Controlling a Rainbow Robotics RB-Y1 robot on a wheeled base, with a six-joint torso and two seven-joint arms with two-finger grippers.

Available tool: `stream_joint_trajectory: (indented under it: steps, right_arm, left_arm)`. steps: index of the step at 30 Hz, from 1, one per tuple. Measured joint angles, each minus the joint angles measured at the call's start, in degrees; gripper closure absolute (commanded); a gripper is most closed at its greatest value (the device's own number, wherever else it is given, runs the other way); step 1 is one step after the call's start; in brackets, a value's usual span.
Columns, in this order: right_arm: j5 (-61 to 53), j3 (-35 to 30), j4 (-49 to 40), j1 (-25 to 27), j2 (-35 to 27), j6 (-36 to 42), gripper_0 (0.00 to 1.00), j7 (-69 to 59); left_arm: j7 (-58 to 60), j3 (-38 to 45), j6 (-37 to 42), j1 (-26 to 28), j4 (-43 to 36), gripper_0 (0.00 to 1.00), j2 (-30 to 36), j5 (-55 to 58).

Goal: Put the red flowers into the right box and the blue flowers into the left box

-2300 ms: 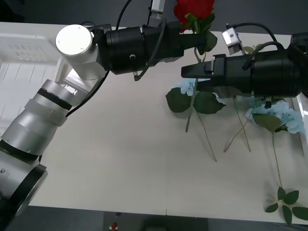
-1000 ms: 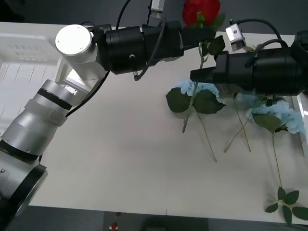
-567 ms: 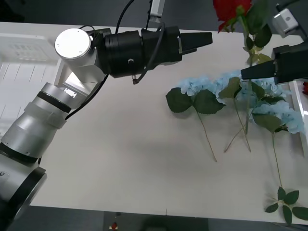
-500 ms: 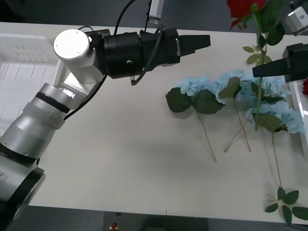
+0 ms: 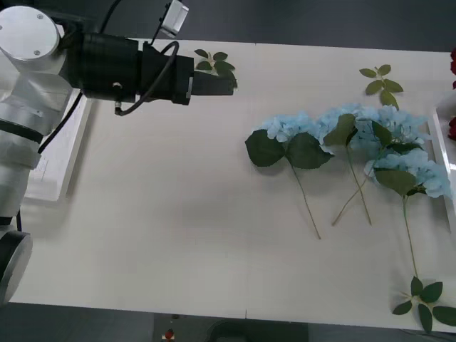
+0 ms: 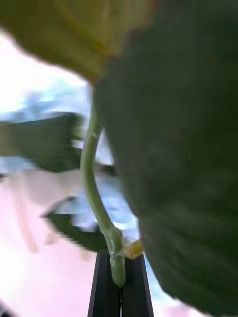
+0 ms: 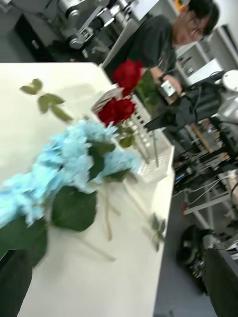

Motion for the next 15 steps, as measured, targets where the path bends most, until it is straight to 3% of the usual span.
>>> stream_joint_trajectory:
  steps: [11,15]
  right_arm:
    - [29.1,-2.9,3.7,0.0,0.0,-17.5,1.0,5.6]
    - [36.0,-2.9,6.8,-0.2,0.0,-18.5,1.0,5.5]
  left_arm:
    - [0.0,13.2,16.6,-0.3,0.1,0.0,-0.3,-14.1]
    - [0.0,18.7,22.0,-0.3,0.1,0.0,-2.1,-15.6]
